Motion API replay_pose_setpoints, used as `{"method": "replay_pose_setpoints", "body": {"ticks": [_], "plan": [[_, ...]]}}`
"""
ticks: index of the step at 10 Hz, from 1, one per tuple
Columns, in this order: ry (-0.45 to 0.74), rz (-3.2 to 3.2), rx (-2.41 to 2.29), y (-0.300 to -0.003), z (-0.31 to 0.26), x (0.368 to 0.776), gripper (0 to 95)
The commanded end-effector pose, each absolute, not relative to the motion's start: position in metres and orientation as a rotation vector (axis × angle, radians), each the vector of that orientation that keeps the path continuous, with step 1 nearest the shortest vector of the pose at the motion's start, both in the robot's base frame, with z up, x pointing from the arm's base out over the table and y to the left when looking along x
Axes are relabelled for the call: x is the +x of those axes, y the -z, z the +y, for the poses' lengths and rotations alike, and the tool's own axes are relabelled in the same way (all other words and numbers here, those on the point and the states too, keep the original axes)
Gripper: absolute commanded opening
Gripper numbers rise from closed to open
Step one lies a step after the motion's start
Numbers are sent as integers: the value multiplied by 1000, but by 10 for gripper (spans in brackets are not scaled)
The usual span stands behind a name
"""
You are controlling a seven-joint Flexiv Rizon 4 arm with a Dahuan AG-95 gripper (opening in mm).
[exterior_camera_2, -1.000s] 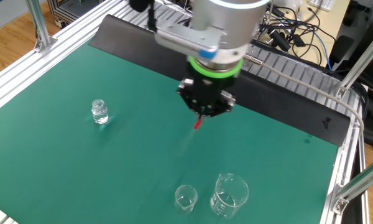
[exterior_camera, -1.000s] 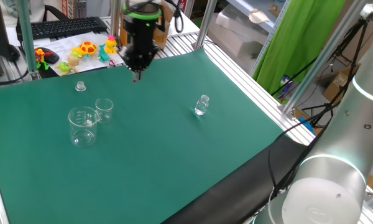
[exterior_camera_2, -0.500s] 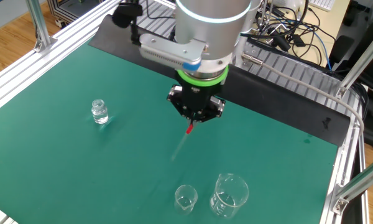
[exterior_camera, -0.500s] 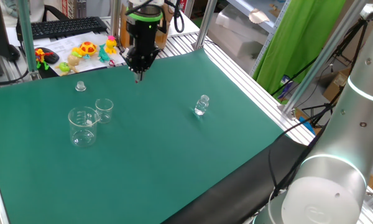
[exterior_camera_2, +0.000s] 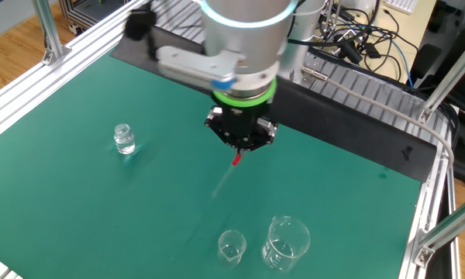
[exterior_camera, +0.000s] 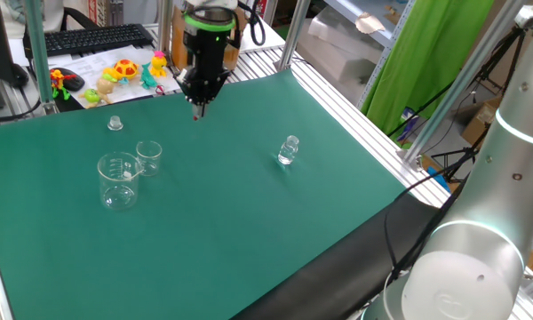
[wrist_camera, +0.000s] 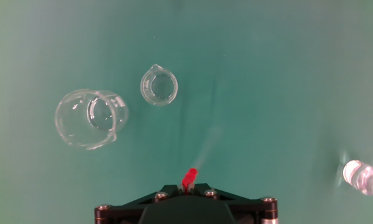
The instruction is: Transfer liquid using a dropper
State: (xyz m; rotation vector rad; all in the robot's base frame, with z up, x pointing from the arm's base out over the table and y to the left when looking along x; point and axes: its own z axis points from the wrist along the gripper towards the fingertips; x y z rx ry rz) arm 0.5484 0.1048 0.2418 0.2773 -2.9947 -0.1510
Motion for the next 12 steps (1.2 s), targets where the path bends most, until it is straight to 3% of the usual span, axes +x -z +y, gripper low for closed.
{"method": "replay_pose_setpoints", "body": {"ticks": [1, 6, 8, 12], "plan": [[137, -3012, 171, -241, 105, 545, 0], [56, -3032, -7, -241, 105, 545, 0], [-80, -3014, 110, -242, 104, 545, 0], [-53, -3014, 193, -258, 60, 529, 0]]}}
